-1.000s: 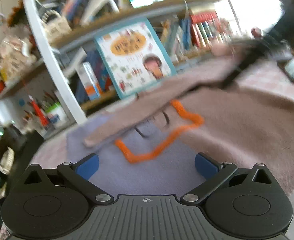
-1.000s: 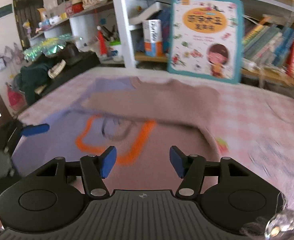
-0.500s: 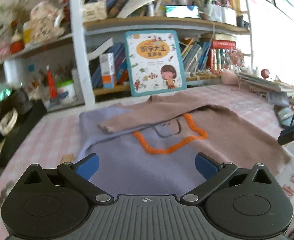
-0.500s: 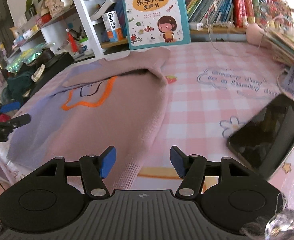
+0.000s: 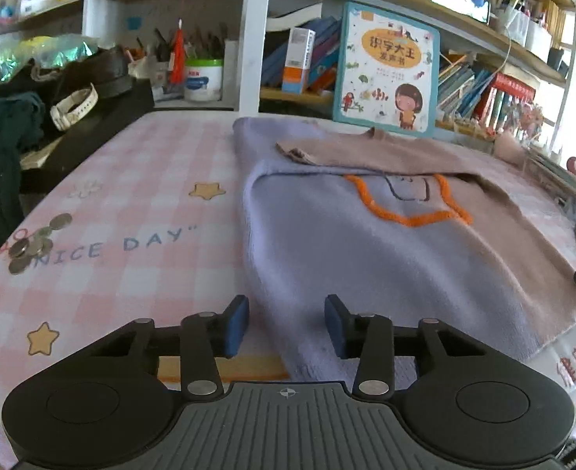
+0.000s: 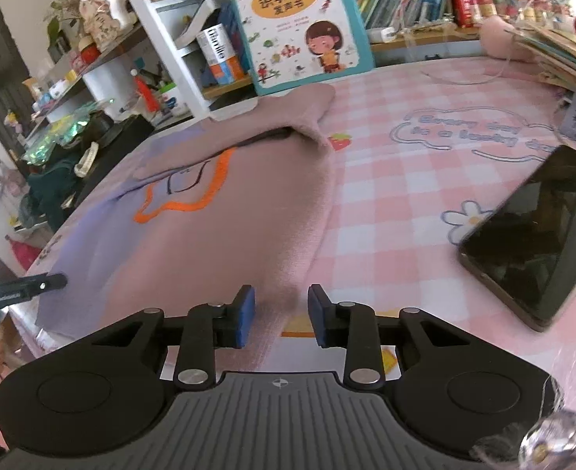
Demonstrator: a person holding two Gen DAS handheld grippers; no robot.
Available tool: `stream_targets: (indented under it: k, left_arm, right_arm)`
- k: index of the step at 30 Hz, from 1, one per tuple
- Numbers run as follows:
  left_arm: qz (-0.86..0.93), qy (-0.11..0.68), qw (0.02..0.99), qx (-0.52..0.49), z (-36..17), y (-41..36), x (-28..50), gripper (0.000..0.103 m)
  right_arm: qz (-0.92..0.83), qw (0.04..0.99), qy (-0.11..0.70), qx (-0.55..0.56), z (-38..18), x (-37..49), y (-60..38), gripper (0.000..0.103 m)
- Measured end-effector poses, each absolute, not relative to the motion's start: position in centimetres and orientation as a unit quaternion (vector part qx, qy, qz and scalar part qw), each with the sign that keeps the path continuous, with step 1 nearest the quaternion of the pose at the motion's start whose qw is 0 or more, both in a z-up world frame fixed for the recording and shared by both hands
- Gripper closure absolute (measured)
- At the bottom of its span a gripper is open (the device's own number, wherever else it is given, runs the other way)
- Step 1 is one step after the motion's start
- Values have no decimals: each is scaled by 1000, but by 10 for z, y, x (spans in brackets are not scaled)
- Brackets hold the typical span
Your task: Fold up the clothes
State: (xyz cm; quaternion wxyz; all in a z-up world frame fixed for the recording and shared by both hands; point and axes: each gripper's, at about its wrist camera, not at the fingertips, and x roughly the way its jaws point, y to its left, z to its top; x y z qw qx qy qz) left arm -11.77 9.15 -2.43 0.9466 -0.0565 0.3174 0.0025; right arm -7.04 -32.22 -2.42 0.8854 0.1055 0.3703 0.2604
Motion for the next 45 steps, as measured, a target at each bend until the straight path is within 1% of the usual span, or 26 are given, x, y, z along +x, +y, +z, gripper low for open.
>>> stream_targets:
  k: [2, 4, 8, 10, 12, 16, 17, 18, 19, 20, 22, 24, 25, 27, 28, 29, 30, 35, 39, 45]
  left_arm:
    - [-11, 318, 946, -64, -25, 91, -114, 90]
    - [-16, 315, 947, -60, -23, 91, -112, 98]
    - [-40, 281, 957, -55, -3, 82, -112, 98]
    - [-49, 278, 958, -56, 2, 80, -111, 98]
    - [-53, 292, 953, -68, 0, 83, -107, 97]
    - [-42, 333, 936, -107, -14, 98, -104, 94]
    - [-41, 338, 933, -119, -16, 102, -106, 91]
    - [-40, 343, 929, -130, -18, 105, -107, 89]
    - [-42, 345, 926, -146, -20, 108, -109, 84]
    - [-45, 347, 923, -162, -22, 111, -110, 79]
    - [-56, 342, 918, -191, -25, 116, -113, 73]
    - [-58, 337, 919, -196, -26, 116, -114, 72]
    - [-59, 335, 919, -197, -27, 115, -114, 73]
    - [-62, 330, 922, -191, -28, 114, -112, 76]
    - [-63, 328, 924, -187, -29, 113, -111, 82]
    - [-62, 328, 924, -185, -29, 114, -109, 95]
    - [-66, 329, 924, -185, -29, 114, -108, 98]
    - [-91, 328, 925, -169, -26, 107, -108, 98]
    - [-97, 329, 926, -159, -23, 105, -115, 98]
    - [-97, 330, 922, -178, -22, 110, -132, 98]
  right_arm:
    - [265, 883, 372, 105, -25, -68, -320, 89]
    - [269, 882, 372, 104, -24, -66, -317, 93]
    - [292, 884, 332, 150, -9, -67, -322, 95]
    - [307, 880, 320, 169, -1, -67, -323, 95]
    - [309, 879, 324, 164, 1, -65, -320, 95]
    - [298, 868, 366, 155, -10, -58, -318, 95]
    - [295, 865, 372, 160, -13, -56, -320, 92]
    - [293, 863, 377, 167, -16, -55, -322, 91]
    - [290, 860, 382, 174, -19, -54, -323, 91]
    - [287, 857, 387, 180, -22, -53, -325, 88]
    - [285, 851, 397, 195, -28, -51, -326, 79]
    - [292, 844, 398, 210, -32, -49, -326, 77]
    - [295, 841, 400, 213, -33, -48, -326, 77]
    - [301, 836, 403, 218, -35, -46, -324, 84]
    - [301, 835, 406, 215, -35, -45, -323, 91]
    - [299, 839, 404, 209, -34, -46, -322, 93]
    - [297, 843, 400, 203, -33, -48, -322, 94]
    - [283, 867, 366, 182, -22, -70, -332, 95]
    - [273, 866, 376, 186, -24, -79, -338, 95]
    - [279, 853, 393, 198, -26, -88, -342, 95]
